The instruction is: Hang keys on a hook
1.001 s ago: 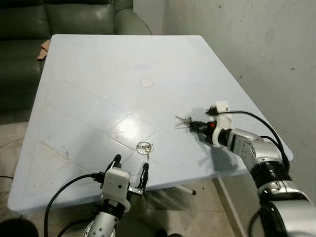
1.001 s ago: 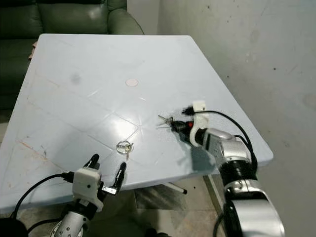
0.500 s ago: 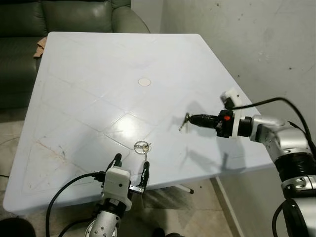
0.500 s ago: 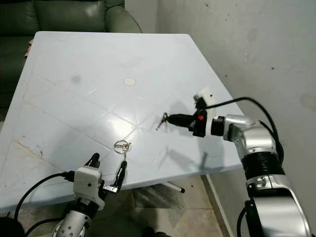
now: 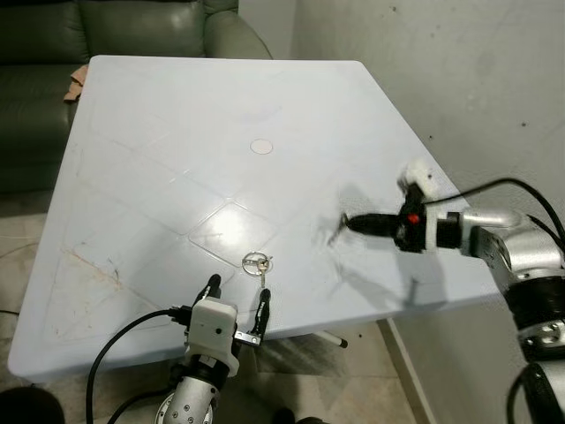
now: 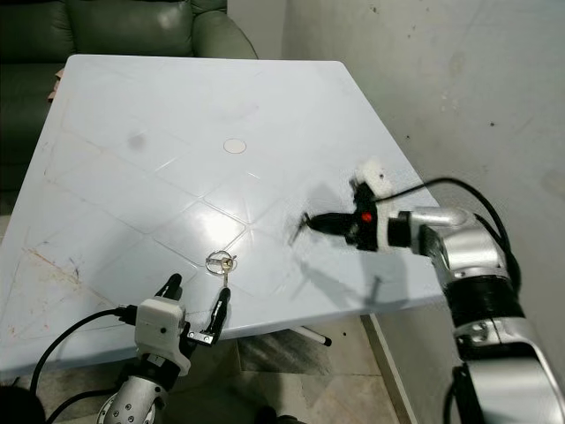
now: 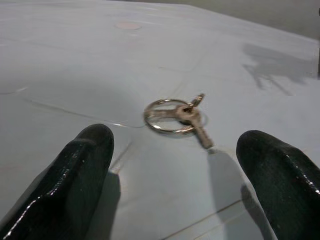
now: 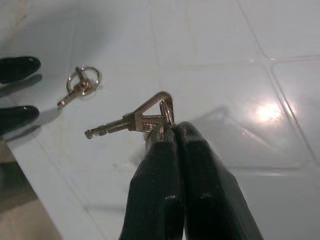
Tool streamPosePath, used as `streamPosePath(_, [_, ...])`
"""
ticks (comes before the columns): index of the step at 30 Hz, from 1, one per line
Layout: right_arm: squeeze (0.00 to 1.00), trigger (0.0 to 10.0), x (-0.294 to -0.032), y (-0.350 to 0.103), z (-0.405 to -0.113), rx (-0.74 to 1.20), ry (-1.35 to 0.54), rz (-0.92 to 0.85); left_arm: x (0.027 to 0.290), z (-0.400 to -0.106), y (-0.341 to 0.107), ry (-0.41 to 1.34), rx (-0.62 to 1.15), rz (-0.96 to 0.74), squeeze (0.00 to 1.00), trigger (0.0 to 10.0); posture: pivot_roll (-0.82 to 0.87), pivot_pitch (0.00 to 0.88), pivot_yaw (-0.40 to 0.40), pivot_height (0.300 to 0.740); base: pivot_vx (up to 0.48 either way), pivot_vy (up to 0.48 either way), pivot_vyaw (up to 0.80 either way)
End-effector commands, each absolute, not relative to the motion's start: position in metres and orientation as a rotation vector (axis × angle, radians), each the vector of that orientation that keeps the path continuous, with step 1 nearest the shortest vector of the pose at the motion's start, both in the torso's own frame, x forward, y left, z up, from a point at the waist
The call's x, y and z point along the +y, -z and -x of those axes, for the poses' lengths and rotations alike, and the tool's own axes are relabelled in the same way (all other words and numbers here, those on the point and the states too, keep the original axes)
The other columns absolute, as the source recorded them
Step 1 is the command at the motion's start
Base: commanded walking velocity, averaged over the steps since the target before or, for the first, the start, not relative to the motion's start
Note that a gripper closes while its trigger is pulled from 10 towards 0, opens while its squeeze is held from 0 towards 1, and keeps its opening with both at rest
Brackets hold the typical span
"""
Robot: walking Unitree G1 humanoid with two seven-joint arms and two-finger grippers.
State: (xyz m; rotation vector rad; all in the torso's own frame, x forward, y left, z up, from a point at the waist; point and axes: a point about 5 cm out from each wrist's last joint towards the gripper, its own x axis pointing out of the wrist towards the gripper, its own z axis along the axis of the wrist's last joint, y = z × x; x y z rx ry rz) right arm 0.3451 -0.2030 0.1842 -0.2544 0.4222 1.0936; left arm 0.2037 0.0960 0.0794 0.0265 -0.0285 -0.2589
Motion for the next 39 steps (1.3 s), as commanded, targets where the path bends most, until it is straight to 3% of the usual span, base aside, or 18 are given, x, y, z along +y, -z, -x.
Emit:
streamPosePath(1, [0.0,10.0,-0.221,-0.205,-0.341,0.445,-1.153,0.523,0.094,-0.204,-0.077,0.257,-0.022,-0.009,0.0,10.0,-0.04,0.148,-0.142,0.74,0.0,0.0,0.0])
streamPosePath(6, [0.0,10.0,-0.232,-0.227,-0.33,0.508,-1.283,0.658,0.09,-0.208,-0.078,0.252,-0.027,0.019,0.0,10.0,-0.06,0.151,-0.154,0.74,0.0,0.0,0.0])
streamPosePath(8, [0.0,10.0,-0.23,-0.234,-0.328,0.53,-1.318,0.546,0.088,-0.208,-0.078,0.255,-0.028,0.02,0.0,10.0,-0.06,0.154,-0.159,0.74,0.0,0.0,0.0])
streamPosePath(10, [0.0,10.0,-0.218,-0.246,-0.325,0.426,-1.389,0.369,0.087,-0.209,-0.078,0.254,-0.028,0.023,0.0,10.0,-0.07,0.159,-0.163,0.74,0.0,0.0,0.0])
streamPosePath(11, [0.0,10.0,-0.218,-0.246,-0.325,0.426,-1.389,0.369,0.087,-0.209,-0.078,0.254,-0.028,0.023,0.0,10.0,-0.07,0.159,-0.163,0.74,0.0,0.0,0.0])
streamPosePath(12, [0.0,10.0,-0.208,-0.259,-0.331,0.34,-1.379,0.097,0.087,-0.209,-0.078,0.253,-0.029,0.024,0.0,10.0,-0.07,0.161,-0.165,0.74,0.0,0.0,0.0])
streamPosePath(13, [0.0,10.0,-0.202,-0.266,-0.333,0.3,-1.382,-0.044,0.087,-0.209,-0.078,0.251,-0.029,0.025,0.0,10.0,-0.07,0.161,-0.165,0.74,0.0,0.0,0.0])
streamPosePath(16, [0.0,10.0,-0.193,-0.263,-0.347,0.288,-1.265,-0.261,0.088,-0.21,-0.079,0.242,-0.033,0.029,0.0,10.0,-0.06,0.164,-0.165,0.74,0.0,0.0,0.0])
streamPosePath(21, [0.0,10.0,-0.194,-0.218,-0.352,0.399,-1.05,0.201,0.089,-0.21,-0.079,0.239,-0.034,0.031,0.0,10.0,-0.06,0.171,-0.161,0.74,0.0,0.0,0.0])
streamPosePath(23, [0.0,10.0,-0.193,-0.218,-0.347,0.433,-1.092,0.147,0.089,-0.21,-0.079,0.238,-0.035,0.03,0.0,10.0,-0.06,0.173,-0.162,0.74,0.0,0.0,0.0])
streamPosePath(25, [0.0,10.0,-0.199,-0.209,-0.344,0.406,-1.042,0.487,0.089,-0.211,-0.079,0.237,-0.037,0.032,0.0,10.0,-0.07,0.172,-0.164,0.74,0.0,0.0,0.0])
streamPosePath(26, [0.0,10.0,-0.199,-0.21,-0.345,0.429,-1.035,0.409,0.089,-0.211,-0.08,0.236,-0.037,0.033,0.0,10.0,-0.07,0.172,-0.164,0.74,0.0,0.0,0.0])
streamPosePath(27, [0.0,10.0,-0.199,-0.215,-0.345,0.478,-1.043,0.204,0.089,-0.211,-0.08,0.235,-0.038,0.037,0.0,10.0,-0.06,0.174,-0.166,0.74,0.0,0.0,0.0])
streamPosePath(30, [0.0,10.0,-0.201,-0.218,-0.345,0.461,-1.068,0.153,0.089,-0.212,-0.08,0.228,-0.039,0.054,0.0,10.0,-0.07,0.173,-0.167,0.74,0.0,0.0,0.0])
streamPosePath(39, [0.0,10.0,-0.201,-0.212,-0.339,0.472,-1.107,0.26,0.089,-0.214,-0.081,0.229,-0.045,0.051,0.0,10.0,-0.07,0.164,-0.168,0.74,0.0,0.0,0.0])
